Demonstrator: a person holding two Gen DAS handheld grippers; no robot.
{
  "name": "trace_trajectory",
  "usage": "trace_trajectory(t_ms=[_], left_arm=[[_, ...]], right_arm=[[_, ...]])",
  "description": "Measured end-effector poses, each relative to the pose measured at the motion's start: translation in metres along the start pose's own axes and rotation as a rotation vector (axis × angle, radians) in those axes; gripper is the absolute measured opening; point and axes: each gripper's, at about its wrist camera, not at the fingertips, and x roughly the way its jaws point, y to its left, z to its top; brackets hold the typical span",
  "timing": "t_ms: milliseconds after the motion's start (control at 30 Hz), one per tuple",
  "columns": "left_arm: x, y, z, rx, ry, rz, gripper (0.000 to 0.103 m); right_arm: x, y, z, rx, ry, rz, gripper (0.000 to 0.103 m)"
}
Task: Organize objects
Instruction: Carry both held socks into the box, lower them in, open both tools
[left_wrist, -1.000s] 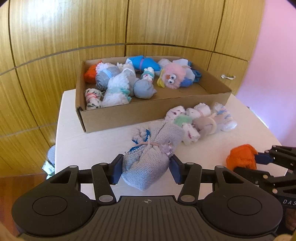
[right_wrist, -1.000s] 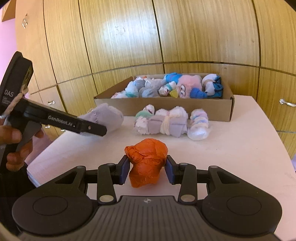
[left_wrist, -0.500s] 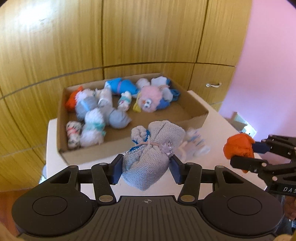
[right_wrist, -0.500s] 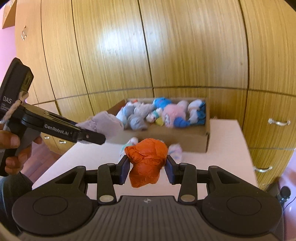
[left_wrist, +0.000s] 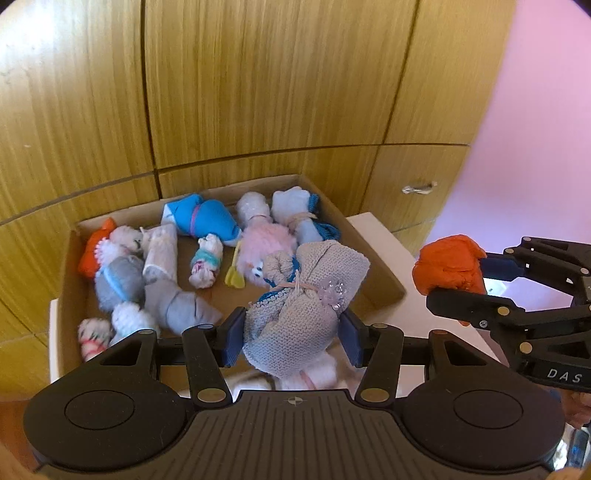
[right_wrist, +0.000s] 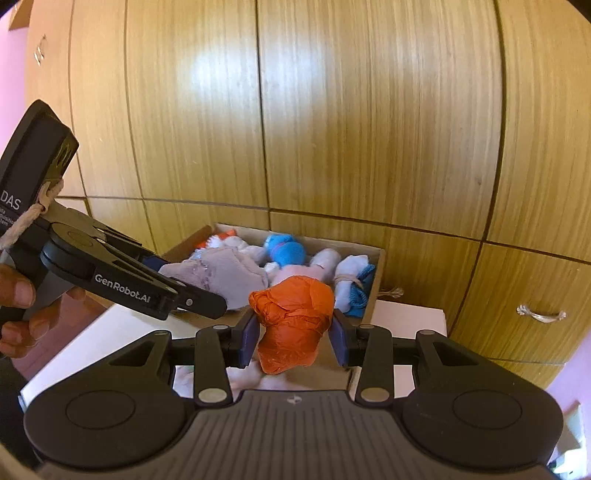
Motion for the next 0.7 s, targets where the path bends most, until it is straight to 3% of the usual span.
trace_trajectory(t_ms=[367,700], left_arm=[[0.08,0.025,0.011,-0.164,0.122,-0.079,0.059],[0.094,0.038,0.004,-0.276,0.122,-0.126,0.059]], right_arm=[[0.076,-0.013,-0.002,-0.116,0.114,0.002,0.037],[0.099,-0.014,-0.003,-0.339,0.133,-0.007,0.037]])
